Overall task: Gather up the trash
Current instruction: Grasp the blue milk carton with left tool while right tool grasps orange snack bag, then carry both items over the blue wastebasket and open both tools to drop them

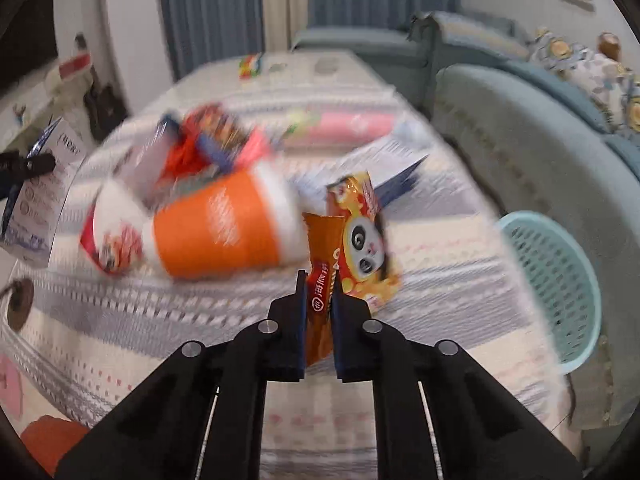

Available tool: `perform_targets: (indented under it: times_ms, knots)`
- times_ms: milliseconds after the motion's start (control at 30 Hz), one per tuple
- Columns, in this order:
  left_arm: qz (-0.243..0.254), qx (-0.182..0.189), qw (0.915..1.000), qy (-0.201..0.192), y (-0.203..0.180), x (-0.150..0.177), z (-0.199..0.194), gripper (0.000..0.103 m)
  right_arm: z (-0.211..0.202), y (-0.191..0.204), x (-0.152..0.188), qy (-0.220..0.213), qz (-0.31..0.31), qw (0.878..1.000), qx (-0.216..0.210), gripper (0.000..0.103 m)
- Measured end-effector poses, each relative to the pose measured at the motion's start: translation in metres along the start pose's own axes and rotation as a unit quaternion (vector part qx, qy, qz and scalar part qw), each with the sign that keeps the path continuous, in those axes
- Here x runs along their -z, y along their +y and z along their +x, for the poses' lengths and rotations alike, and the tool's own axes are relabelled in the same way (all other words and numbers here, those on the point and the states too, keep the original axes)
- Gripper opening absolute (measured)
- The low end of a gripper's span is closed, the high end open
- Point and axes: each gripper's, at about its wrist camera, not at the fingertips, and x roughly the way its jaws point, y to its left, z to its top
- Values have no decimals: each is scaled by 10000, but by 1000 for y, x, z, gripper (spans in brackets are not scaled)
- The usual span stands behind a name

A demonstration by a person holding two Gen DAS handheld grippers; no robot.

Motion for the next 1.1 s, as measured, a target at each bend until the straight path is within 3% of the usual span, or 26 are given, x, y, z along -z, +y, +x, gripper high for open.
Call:
perform_targets:
  times_ms: [167, 233, 300, 500, 633, 767, 900, 1100]
  knots:
    - [271, 971, 9944, -321, -54, -21, -33, 28, -37, -50, -27, -533, 349, 9977, 210, 8]
    - [389, 1566, 9861, -398, -84, -30, -46, 28, -47, -71, -37, -698, 432, 9957, 432, 8]
    - [481, 1906, 9795, -439, -111, -36, -53, 28, -54, -96, -43, -778, 606, 9931, 631, 8]
    - [1073, 2467, 9622, -424, -221, -34, -60, 28, -52, -191, -48, -714, 1518, 9793, 1131, 8]
    - [1347, 2768, 9514, -96, -282, -24, -36, 28, -33, -246, -27, -385, 2223, 9671, 1172, 8]
    - [1654, 3022, 9376, 477, -342, -3, 5, 28, -2, -293, 0, 258, 2896, 9509, 1064, 8]
    - [1921, 3052, 9266, 1067, -382, 28, 46, 29, 20, -304, 15, 742, 3024, 9446, 1034, 8]
    - [2090, 2869, 9259, 1292, -403, 58, 74, 30, 35, -300, 26, 1092, 3004, 9420, 1023, 11]
